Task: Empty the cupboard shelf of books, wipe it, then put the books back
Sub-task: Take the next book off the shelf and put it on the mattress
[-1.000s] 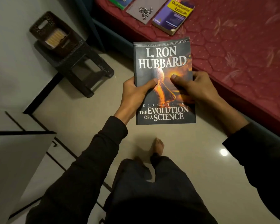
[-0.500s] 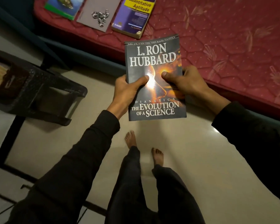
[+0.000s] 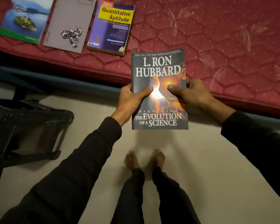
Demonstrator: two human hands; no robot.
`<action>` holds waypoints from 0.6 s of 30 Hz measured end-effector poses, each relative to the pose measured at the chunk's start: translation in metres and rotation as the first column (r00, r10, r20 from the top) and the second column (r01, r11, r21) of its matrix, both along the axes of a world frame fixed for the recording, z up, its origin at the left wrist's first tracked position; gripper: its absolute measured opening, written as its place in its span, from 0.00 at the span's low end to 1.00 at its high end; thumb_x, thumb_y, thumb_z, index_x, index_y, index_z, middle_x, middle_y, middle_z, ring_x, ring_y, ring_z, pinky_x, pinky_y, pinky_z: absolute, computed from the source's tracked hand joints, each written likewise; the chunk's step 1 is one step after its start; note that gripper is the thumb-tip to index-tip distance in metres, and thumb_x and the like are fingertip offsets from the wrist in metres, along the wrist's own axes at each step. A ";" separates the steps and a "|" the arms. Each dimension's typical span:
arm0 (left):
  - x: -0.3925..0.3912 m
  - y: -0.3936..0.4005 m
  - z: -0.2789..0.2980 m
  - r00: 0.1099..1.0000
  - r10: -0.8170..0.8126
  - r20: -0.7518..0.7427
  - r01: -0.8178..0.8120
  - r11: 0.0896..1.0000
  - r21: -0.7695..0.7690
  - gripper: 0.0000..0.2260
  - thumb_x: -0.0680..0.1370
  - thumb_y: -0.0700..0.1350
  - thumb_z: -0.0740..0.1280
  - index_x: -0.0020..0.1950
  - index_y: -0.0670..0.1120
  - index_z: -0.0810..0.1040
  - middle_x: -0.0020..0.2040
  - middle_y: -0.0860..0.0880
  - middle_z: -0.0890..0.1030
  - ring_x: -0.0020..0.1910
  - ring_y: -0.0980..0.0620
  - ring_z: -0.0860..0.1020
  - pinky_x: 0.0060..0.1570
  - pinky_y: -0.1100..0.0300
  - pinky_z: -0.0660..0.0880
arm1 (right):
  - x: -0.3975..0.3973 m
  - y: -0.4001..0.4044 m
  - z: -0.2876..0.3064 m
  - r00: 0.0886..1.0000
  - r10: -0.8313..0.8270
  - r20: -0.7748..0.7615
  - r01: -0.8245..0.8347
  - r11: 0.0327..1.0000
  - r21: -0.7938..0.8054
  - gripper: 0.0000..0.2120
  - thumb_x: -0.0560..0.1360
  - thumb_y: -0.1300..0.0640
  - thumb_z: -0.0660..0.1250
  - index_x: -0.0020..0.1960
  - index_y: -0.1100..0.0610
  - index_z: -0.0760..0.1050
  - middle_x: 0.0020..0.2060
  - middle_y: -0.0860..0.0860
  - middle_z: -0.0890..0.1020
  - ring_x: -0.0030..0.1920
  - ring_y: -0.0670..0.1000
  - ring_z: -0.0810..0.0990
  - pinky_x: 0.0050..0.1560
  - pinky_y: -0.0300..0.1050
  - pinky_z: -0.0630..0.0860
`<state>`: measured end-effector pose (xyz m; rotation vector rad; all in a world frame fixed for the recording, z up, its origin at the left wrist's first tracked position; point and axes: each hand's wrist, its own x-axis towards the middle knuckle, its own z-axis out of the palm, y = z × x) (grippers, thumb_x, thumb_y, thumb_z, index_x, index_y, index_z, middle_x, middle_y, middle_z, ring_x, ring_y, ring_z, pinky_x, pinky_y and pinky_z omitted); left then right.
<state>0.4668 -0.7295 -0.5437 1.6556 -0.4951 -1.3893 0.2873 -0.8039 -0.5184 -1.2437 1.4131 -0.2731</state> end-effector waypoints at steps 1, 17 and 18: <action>0.000 -0.009 -0.006 1.000 -0.003 0.006 0.003 1.000 0.002 0.11 0.73 0.43 0.75 0.54 0.44 0.80 0.46 0.48 0.85 0.42 0.51 0.85 0.39 0.61 0.79 | 0.000 -0.009 -0.008 1.000 -0.013 -0.003 0.013 1.000 -0.002 0.20 0.76 0.53 0.71 0.50 0.73 0.77 0.36 0.57 0.76 0.35 0.53 0.72 0.37 0.48 0.70; 0.024 -0.152 -0.084 0.973 0.062 0.224 -0.072 0.997 0.038 0.13 0.72 0.45 0.76 0.55 0.46 0.80 0.50 0.46 0.85 0.48 0.48 0.84 0.51 0.51 0.81 | 0.036 -0.142 -0.093 0.995 -0.089 0.041 0.090 0.996 -0.008 0.14 0.78 0.57 0.69 0.34 0.53 0.73 0.18 0.40 0.72 0.19 0.39 0.68 0.24 0.35 0.65; 0.027 -0.160 -0.088 0.968 0.060 0.245 -0.071 0.997 0.035 0.13 0.73 0.45 0.75 0.56 0.45 0.80 0.50 0.47 0.84 0.48 0.48 0.84 0.52 0.51 0.80 | 0.040 -0.149 -0.100 0.995 -0.097 0.030 0.097 0.995 -0.006 0.15 0.78 0.56 0.69 0.33 0.53 0.73 0.20 0.41 0.72 0.21 0.41 0.68 0.26 0.38 0.65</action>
